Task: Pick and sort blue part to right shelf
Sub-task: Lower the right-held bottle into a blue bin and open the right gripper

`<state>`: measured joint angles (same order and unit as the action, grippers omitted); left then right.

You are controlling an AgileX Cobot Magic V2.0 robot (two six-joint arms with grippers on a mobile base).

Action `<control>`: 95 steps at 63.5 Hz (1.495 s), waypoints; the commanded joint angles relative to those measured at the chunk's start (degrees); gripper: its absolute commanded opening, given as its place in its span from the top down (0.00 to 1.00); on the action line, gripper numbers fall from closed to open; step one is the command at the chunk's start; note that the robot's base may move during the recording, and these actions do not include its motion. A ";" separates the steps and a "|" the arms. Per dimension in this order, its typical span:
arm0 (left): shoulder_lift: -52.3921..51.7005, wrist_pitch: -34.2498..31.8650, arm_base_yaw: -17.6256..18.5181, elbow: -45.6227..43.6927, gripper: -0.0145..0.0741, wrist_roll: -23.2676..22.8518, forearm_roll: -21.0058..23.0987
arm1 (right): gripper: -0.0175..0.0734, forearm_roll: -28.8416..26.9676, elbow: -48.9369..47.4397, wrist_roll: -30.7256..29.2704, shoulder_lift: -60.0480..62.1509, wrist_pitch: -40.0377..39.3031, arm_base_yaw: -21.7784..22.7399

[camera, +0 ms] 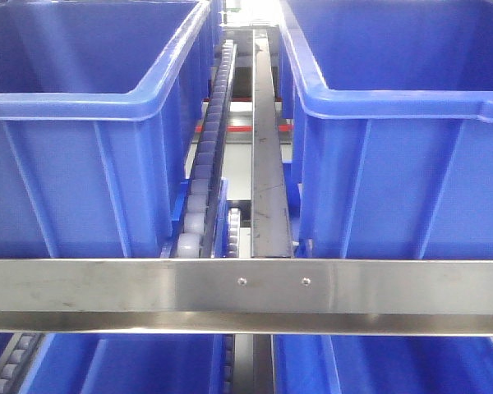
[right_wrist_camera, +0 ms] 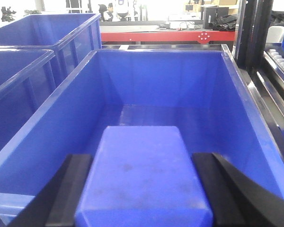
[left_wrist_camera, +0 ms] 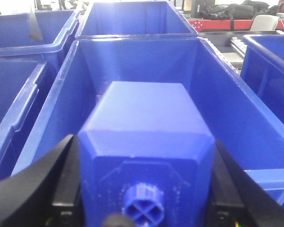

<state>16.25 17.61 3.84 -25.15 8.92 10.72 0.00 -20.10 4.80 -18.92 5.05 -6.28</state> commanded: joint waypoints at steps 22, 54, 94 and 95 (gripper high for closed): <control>0.43 -5.22 -0.02 -1.72 0.44 -0.05 0.45 | 0.38 0.35 -1.78 -0.56 -0.28 -5.05 0.36; 0.79 -7.73 -0.02 -1.72 0.44 -0.05 0.61 | 0.38 0.00 -1.94 -0.56 -0.34 -2.15 0.31; 32.14 -26.77 14.69 -6.67 0.44 1.76 0.61 | 0.38 0.00 -18.44 -0.56 -29.33 -0.09 -0.39; 32.99 -27.25 14.59 -6.96 0.44 1.76 0.61 | 0.38 0.00 -19.13 -0.56 -30.17 -0.23 -0.39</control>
<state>45.27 -0.57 18.31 -29.05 10.74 10.72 0.00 -34.69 4.80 -45.00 10.78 -6.73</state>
